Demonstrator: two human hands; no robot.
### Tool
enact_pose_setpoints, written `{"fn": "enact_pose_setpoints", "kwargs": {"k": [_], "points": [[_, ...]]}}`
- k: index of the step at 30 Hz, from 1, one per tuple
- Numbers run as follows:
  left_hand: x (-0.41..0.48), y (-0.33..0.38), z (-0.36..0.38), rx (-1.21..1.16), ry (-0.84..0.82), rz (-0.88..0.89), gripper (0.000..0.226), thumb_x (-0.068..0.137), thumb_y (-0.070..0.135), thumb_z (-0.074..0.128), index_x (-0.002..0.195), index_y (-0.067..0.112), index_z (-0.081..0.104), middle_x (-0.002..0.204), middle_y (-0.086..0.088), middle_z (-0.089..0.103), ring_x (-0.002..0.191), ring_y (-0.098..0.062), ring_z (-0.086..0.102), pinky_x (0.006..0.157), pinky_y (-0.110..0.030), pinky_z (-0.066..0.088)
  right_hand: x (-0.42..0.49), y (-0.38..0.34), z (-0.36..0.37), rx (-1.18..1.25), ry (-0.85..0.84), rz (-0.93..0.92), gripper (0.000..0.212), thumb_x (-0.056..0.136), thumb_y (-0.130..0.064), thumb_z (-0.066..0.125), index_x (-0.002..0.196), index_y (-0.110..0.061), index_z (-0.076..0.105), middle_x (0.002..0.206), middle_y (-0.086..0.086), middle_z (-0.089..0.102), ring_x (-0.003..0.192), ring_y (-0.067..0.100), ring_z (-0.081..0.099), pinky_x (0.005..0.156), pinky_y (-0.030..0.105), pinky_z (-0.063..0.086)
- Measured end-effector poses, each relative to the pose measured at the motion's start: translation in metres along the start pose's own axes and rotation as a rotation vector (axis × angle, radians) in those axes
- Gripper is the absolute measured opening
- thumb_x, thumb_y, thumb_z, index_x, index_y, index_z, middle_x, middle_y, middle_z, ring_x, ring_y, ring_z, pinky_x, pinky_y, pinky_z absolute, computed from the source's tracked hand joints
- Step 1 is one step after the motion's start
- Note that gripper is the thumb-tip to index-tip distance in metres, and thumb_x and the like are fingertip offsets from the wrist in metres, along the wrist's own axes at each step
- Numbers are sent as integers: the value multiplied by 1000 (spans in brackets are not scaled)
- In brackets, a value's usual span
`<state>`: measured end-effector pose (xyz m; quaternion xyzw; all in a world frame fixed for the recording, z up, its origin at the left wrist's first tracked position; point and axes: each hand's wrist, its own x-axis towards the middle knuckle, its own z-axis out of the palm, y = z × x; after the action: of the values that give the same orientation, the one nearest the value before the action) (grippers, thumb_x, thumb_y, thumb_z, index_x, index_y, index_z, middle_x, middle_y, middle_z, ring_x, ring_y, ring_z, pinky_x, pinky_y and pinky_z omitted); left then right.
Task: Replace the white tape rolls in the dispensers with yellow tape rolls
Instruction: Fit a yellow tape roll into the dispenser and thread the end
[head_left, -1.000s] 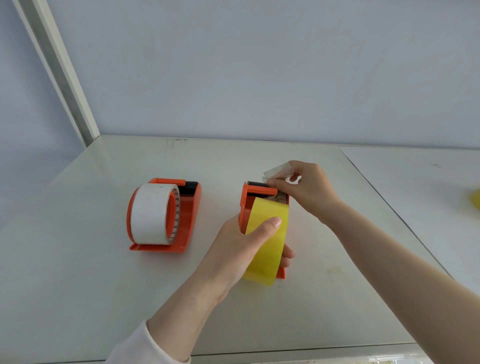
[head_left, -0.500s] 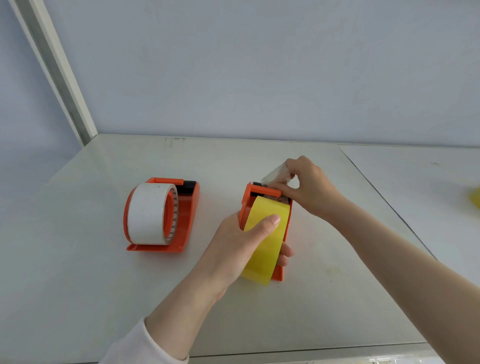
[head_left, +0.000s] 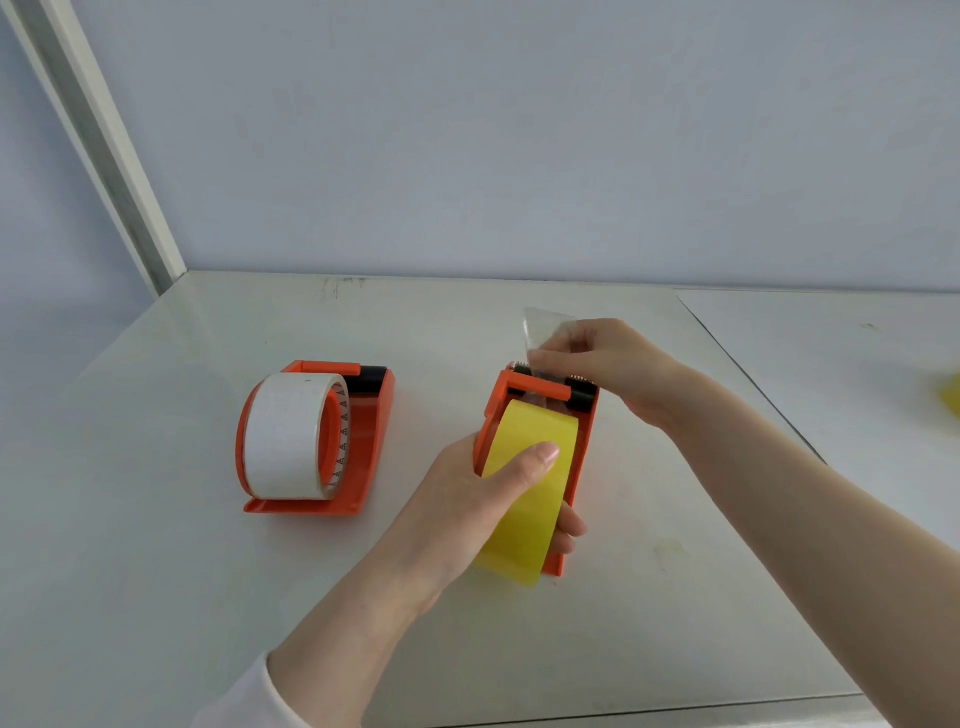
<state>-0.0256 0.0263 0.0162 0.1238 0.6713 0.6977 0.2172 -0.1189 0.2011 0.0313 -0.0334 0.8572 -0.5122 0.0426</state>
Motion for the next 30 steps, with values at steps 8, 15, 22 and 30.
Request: {"fn": "enact_pose_setpoints", "kwargs": {"k": [8,15,22,30], "points": [[-4,1,5,-4,53,65,22,83,32,57,92,13,61,60,-5,73,54,-18,69,51,-24,53,-3,-9,-7,708,-8,342,15,76,1,47,64,-7,50,66,7,55,60,23,57,69,31,46],[-11,11,5,3,59,118,28,80,34,57,92,9,60,57,-6,71,50,-19,68,50,-24,53,-5,-17,-25,1137,91,438,28,54,-15,50,80,-3,52,78,11,55,71,27,57,77,34,48],[-18,18,-4,6,121,169,32,70,43,55,84,15,61,59,-7,72,49,-18,67,50,-24,52,-17,20,-36,223,643,106,42,78,1,54,118,-13,49,103,1,53,97,18,48,80,28,41],[-21,26,-1,-54,60,166,25,76,40,57,81,16,62,58,-8,71,49,-19,67,50,-25,52,-9,19,-23,-406,510,-597,44,70,-8,75,111,-20,63,116,-6,59,108,8,51,92,18,40]]}}
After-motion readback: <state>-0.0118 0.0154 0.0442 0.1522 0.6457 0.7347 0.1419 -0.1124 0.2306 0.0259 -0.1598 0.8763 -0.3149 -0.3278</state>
